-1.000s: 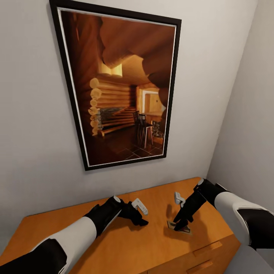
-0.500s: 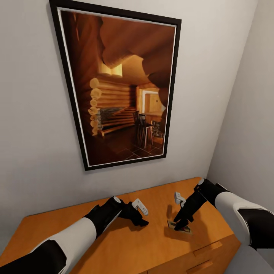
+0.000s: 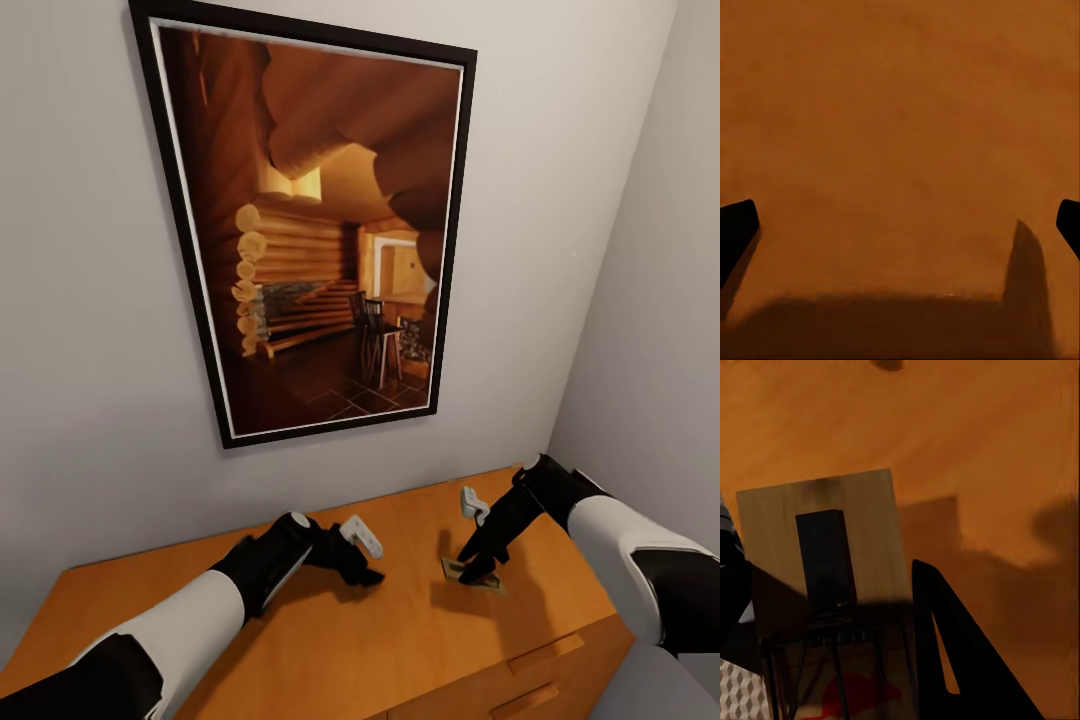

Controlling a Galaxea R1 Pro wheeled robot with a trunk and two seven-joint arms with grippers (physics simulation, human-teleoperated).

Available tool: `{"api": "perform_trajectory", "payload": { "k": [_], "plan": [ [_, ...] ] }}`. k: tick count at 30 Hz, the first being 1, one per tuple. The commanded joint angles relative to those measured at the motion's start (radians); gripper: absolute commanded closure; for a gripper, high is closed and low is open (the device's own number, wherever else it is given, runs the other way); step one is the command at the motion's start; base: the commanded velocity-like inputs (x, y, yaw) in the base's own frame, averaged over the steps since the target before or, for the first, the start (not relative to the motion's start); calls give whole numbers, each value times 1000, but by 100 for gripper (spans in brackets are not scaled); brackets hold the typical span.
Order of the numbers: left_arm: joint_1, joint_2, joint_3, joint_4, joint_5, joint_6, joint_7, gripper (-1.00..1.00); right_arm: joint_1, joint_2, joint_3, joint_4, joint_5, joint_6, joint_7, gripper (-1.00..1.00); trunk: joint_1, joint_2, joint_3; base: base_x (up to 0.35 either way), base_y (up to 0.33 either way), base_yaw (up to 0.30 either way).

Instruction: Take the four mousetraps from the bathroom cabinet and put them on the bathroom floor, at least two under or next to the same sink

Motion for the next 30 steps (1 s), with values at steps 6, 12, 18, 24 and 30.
{"api": "perform_trajectory", "payload": {
  "k": [6, 12, 18, 24, 30],
  "plan": [
    [-2, 23, 30, -18, -3, 29, -1, -100, -1, -3, 4, -36, 0, 33, 15, 100, 0, -1, -2, 0, 0, 0],
    [-1, 56, 43, -114, -2, 121, -2, -100, -1, -3, 5, -50, 2, 57, 16, 100, 0, -1, -2, 0, 0, 0],
    [-1, 63, 45, -135, -3, 138, -3, -100, -1, -3, 8, -52, 3, 60, 16, 100, 0, -1, -2, 0, 0, 0],
    [-1, 64, 45, -137, -4, 140, -2, -100, -1, -4, 8, -52, 3, 59, 16, 100, 0, -1, -2, 0, 0, 0],
    [-1, 65, 43, -136, -6, 140, -1, -100, -1, -5, 9, -52, 2, 59, 16, 100, 0, -1, -2, 0, 0, 0]
  ]
}}
